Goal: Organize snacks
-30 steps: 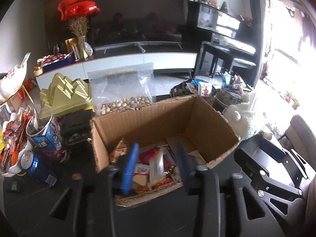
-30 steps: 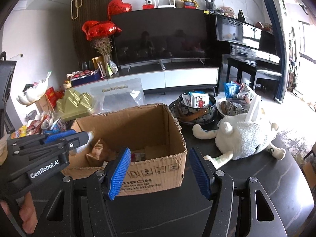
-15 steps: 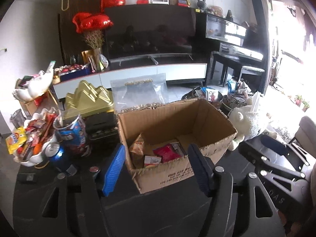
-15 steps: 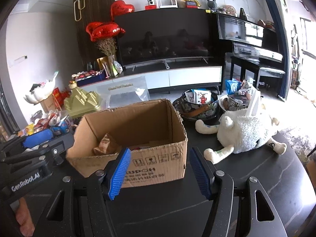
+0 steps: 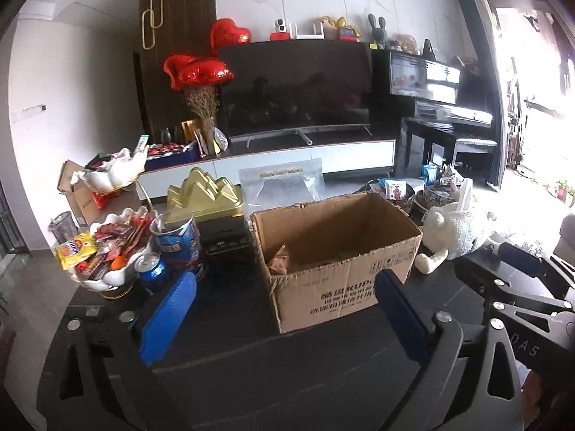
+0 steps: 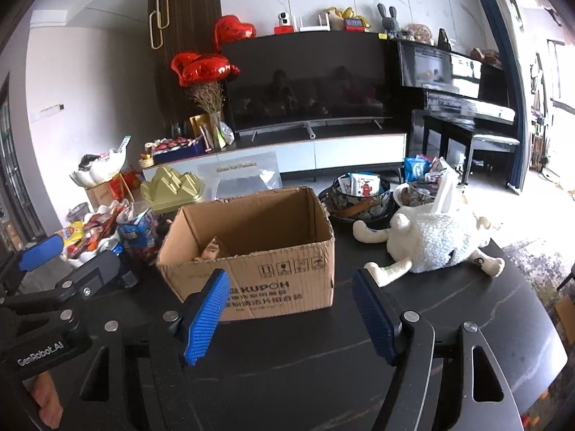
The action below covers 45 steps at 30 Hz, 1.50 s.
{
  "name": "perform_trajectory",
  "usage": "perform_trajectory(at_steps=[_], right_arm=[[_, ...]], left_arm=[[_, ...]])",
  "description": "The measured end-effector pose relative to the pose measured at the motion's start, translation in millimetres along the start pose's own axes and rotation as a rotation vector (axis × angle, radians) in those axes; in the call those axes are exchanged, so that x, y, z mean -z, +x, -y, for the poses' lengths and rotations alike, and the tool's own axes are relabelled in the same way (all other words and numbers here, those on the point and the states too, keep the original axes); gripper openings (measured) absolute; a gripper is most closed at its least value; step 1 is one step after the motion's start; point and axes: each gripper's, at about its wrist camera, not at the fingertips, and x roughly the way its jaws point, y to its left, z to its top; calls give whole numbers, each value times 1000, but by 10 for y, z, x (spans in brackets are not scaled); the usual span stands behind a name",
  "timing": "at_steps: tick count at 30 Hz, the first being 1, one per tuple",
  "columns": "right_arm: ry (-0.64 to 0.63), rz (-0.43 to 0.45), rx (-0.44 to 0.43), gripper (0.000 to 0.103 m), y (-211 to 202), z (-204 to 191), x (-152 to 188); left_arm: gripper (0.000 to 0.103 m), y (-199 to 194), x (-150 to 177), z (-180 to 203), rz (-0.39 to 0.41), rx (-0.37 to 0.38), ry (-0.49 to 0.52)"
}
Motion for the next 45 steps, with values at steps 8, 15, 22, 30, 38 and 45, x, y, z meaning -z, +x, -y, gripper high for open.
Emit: perform_trajectory(at_steps=[8, 15, 22, 30, 38, 45], right_arm=[[-18, 20, 6, 76, -354, -24, 176], [-25, 32, 1, 77, -633, -75, 322], [-21, 43, 4, 79, -826, -98, 444], [-18, 51, -2, 79, -1028, -93, 539], [-15, 53, -6, 79, -1121, -90, 597], [-22, 51, -14, 79, -1164, -120, 639]], left_arm=[[103, -364, 212, 9, 17, -15, -1], [103, -628, 347, 1, 22, -12, -10], [103, -828, 442, 18, 48, -25, 6], [103, -1022, 538, 56, 71, -21, 11], [103, -1140, 597, 73, 79, -13, 10], [103, -1183, 639, 66, 74, -9, 3]])
